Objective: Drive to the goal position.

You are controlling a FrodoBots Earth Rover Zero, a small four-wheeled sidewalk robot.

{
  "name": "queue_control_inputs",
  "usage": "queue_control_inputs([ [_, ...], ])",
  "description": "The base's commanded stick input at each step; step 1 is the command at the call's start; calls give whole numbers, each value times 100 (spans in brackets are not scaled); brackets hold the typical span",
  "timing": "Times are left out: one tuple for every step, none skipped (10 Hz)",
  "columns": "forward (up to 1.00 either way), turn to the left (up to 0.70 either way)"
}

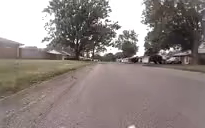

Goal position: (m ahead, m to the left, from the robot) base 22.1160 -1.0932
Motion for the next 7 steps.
queue_control_inputs([
  [100, 0],
  [100, 0],
  [100, 0],
  [100, 0],
  [100, 0],
  [100, 0],
  [100, 0],
])
